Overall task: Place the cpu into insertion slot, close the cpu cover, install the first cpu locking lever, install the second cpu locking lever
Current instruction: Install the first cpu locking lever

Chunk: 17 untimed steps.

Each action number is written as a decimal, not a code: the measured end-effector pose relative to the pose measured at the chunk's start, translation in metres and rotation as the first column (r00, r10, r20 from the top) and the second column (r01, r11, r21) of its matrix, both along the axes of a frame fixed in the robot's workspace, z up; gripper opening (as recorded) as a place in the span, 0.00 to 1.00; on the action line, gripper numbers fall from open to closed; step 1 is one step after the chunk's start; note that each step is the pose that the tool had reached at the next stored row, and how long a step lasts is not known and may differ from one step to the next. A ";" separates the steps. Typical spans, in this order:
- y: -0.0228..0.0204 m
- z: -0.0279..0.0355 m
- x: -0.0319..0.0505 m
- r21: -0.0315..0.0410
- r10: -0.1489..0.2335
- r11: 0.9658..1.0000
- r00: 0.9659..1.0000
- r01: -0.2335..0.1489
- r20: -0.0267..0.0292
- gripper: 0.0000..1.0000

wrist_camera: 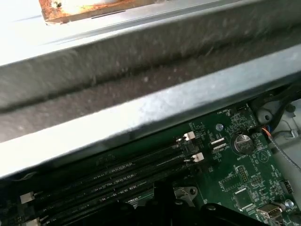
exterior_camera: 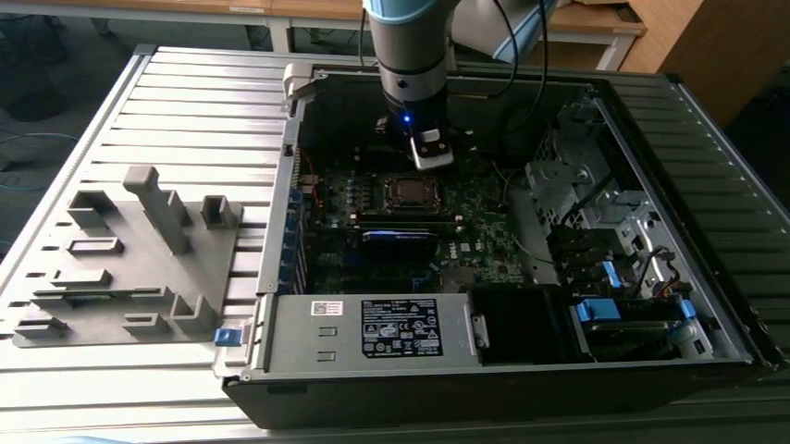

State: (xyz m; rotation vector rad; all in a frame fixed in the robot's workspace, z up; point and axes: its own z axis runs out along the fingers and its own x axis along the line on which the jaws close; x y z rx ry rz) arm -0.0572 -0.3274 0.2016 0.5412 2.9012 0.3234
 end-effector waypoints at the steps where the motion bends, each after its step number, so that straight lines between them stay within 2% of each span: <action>1: 0.0001 0.0012 0.0000 0.000 0.000 1.000 1.000 0.000 0.000 0.11; 8: 0.0016 0.0025 -0.0009 0.000 -0.006 1.000 1.000 0.006 0.000 0.11; 17: 0.0044 0.0020 -0.0042 0.005 -0.025 1.000 1.000 0.025 0.000 0.11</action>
